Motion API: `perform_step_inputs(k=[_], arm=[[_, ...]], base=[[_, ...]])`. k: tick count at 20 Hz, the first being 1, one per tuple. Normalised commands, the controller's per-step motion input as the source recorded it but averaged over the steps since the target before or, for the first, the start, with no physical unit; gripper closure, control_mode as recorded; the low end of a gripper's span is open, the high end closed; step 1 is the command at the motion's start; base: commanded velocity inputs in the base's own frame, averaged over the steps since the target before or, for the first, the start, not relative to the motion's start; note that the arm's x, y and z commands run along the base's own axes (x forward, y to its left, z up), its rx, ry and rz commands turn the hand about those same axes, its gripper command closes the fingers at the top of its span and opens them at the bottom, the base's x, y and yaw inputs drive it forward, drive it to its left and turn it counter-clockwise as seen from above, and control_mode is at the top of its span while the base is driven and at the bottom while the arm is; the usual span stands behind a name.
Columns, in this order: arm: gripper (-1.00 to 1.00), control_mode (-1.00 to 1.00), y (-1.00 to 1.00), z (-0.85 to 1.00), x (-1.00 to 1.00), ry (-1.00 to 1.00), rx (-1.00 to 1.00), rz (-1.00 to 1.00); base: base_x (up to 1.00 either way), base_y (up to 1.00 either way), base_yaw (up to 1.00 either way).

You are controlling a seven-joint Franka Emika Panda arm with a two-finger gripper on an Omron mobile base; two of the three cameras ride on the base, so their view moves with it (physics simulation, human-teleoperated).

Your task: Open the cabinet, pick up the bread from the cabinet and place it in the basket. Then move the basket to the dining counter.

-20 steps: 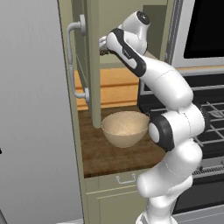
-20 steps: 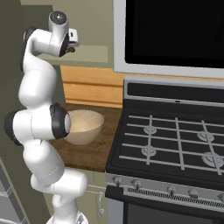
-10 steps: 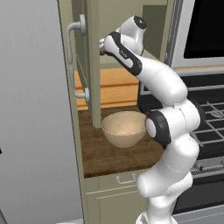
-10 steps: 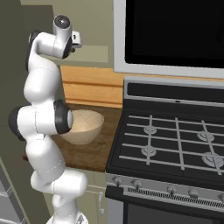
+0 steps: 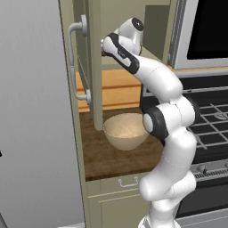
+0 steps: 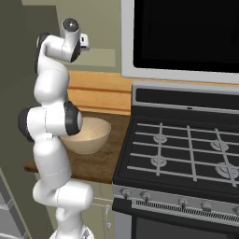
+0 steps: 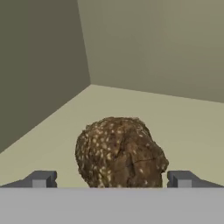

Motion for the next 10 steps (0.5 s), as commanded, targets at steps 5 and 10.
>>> perform_step_inputs(k=[5, 10], arm=[[-1.0, -1.0, 0.05, 0.0, 0.25, 0.03, 0.0, 0.0], [-1.0, -1.0, 0.07, -0.06, 0.18, 0.02, 0.0, 0.0]], base=[[0.0, 0.0, 0.0], [0.0, 0.0, 0.0]])
